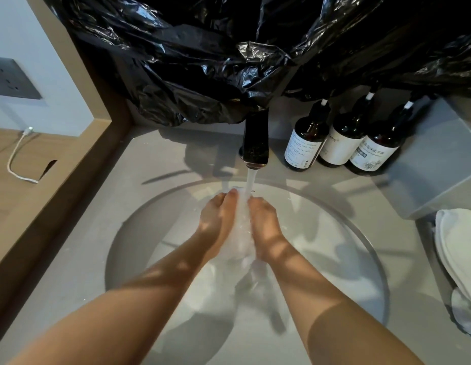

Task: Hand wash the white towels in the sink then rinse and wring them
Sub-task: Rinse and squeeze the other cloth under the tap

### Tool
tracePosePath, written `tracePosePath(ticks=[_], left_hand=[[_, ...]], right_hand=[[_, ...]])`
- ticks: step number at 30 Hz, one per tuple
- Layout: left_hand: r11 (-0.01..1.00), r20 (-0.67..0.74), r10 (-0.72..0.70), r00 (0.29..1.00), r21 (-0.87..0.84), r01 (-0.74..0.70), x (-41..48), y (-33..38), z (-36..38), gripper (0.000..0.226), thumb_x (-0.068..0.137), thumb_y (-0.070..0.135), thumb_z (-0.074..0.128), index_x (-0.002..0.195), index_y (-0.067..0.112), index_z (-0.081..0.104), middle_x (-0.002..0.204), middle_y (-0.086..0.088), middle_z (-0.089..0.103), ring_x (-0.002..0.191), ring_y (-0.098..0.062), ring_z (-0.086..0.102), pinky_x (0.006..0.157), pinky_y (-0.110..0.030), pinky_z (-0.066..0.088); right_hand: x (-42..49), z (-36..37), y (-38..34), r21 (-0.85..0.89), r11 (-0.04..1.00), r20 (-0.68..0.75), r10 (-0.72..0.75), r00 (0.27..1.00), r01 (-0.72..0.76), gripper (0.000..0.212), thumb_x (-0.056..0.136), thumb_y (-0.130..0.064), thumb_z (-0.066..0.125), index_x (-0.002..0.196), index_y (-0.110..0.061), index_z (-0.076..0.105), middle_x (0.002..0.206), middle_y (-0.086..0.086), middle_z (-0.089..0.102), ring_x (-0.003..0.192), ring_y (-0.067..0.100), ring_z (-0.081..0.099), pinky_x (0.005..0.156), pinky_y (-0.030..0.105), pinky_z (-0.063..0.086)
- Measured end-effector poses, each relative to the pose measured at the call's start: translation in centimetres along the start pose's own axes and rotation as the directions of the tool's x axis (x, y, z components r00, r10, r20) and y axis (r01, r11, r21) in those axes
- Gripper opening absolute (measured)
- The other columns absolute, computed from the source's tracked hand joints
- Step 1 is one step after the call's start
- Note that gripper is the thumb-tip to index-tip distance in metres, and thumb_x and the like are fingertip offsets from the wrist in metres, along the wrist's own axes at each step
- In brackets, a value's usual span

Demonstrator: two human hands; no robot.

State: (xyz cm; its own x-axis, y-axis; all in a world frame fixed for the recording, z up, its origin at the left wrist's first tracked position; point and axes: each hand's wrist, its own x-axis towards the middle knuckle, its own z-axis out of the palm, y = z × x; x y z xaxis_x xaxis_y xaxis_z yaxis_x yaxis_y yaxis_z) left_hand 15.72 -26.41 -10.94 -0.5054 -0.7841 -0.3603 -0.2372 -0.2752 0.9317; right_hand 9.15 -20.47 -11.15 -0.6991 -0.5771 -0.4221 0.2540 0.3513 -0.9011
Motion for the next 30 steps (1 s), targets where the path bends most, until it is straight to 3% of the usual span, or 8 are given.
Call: tracePosePath(ticks=[3, 6, 11, 16, 21, 25, 28, 30], left_hand=[[0.989, 0.320, -0.027, 0.947, -0.130, 0.072, 0.4, -0.2, -1.6, 0.039, 0.091, 0.039, 0.055, 0.113, 0.009, 0.065, 0.106, -0.019, 0.069, 0.093, -0.029, 0.067, 0.079, -0.035, 0.054], [0.951, 0.541, -0.018, 0.841, -0.251, 0.182, 0.2, -1.6, -2.4, 0.048, 0.096, 0.042, 0.047, 0.134, 0.014, 0.052, 0.134, -0.021, 0.054, 0.123, -0.034, 0.054, 0.104, -0.046, 0.042], [0.872, 0.347, -0.051, 0.936, -0.442, 0.212, -0.2, -1.1, -2.4, 0.043, 0.096, 0.033, 0.046, 0.118, -0.003, 0.053, 0.114, -0.027, 0.058, 0.103, -0.036, 0.061, 0.088, -0.044, 0.052], [0.833, 0.243, 0.118, 0.963, -0.552, 0.037, -1.2, 1.4, -1.8, 0.033, 0.096, 0.024, 0.044, 0.116, 0.000, 0.054, 0.089, -0.016, 0.065, 0.085, -0.023, 0.066, 0.072, -0.029, 0.055], [0.837, 0.232, 0.233, 0.945, -0.543, -0.073, -2.0, 2.3, -1.9, 0.026, 0.094, 0.029, 0.042, 0.076, 0.013, 0.051, 0.058, 0.001, 0.058, 0.061, -0.010, 0.061, 0.064, -0.027, 0.045], [0.821, 0.137, 0.129, 0.982, -0.570, -0.028, -2.4, 2.1, -2.4, 0.034, 0.101, -0.003, 0.029, 0.085, 0.016, 0.053, 0.052, 0.014, 0.065, 0.057, 0.005, 0.063, 0.055, -0.009, 0.047], [0.747, 0.279, -0.058, 0.958, -0.625, 0.227, -2.2, 1.5, -4.0, 0.043, 0.099, 0.030, 0.033, 0.089, 0.011, 0.070, 0.079, -0.004, 0.071, 0.076, -0.016, 0.069, 0.067, -0.026, 0.057], [0.838, 0.298, -0.265, 0.917, -0.399, 0.372, -2.1, 0.6, -5.5, 0.035, 0.083, 0.044, 0.048, 0.095, 0.018, 0.070, 0.096, -0.006, 0.067, 0.087, -0.021, 0.065, 0.079, -0.034, 0.052]], right_hand=[[1.1, -0.6, -0.9, -0.103, 0.990, 0.051, 0.106, 0.993, -0.100, 0.039, 0.098, -0.046, 0.035, 0.104, -0.016, 0.059, 0.111, 0.006, 0.064, 0.100, 0.024, 0.060, 0.096, 0.040, 0.048], [1.1, -0.5, -2.1, -0.162, 0.978, 0.042, 0.137, 0.990, -0.129, 0.045, 0.095, -0.054, 0.038, 0.114, -0.014, 0.045, 0.098, 0.003, 0.057, 0.094, 0.023, 0.055, 0.086, 0.032, 0.043], [-0.3, -2.2, -0.8, 0.247, 0.965, 0.095, 0.064, 0.993, -0.086, 0.030, 0.090, -0.011, 0.059, 0.113, -0.018, 0.042, 0.071, 0.005, 0.052, 0.058, 0.017, 0.048, 0.055, 0.028, 0.038], [-1.9, -3.7, 2.4, 0.165, 0.985, 0.150, 0.034, 0.988, -0.059, 0.055, 0.087, -0.039, 0.064, 0.133, -0.031, 0.034, 0.107, -0.009, 0.057, 0.085, 0.001, 0.056, 0.066, 0.017, 0.043], [-1.7, -2.3, 5.1, 0.078, 0.994, 0.312, -0.095, 0.945, 0.074, 0.079, 0.071, -0.009, 0.080, 0.137, -0.028, 0.041, 0.124, -0.002, 0.061, 0.108, 0.012, 0.061, 0.070, 0.016, 0.052], [-0.7, -3.6, 2.4, 0.041, 0.999, 0.220, 0.017, 0.975, -0.027, 0.039, 0.078, 0.008, 0.071, 0.109, -0.013, 0.059, 0.096, 0.003, 0.063, 0.077, 0.012, 0.059, 0.056, 0.019, 0.051], [-0.3, -5.0, 0.7, 0.047, 0.997, 0.112, 0.056, 0.992, -0.062, 0.029, 0.081, 0.010, 0.060, 0.083, -0.018, 0.064, 0.059, -0.007, 0.062, 0.055, 0.013, 0.054, 0.052, 0.021, 0.043], [-0.3, -5.0, -0.6, 0.098, 0.995, 0.028, 0.005, 1.000, -0.008, 0.033, 0.084, 0.011, 0.049, 0.081, -0.016, 0.066, 0.053, -0.006, 0.061, 0.044, 0.008, 0.053, 0.042, 0.016, 0.037]])
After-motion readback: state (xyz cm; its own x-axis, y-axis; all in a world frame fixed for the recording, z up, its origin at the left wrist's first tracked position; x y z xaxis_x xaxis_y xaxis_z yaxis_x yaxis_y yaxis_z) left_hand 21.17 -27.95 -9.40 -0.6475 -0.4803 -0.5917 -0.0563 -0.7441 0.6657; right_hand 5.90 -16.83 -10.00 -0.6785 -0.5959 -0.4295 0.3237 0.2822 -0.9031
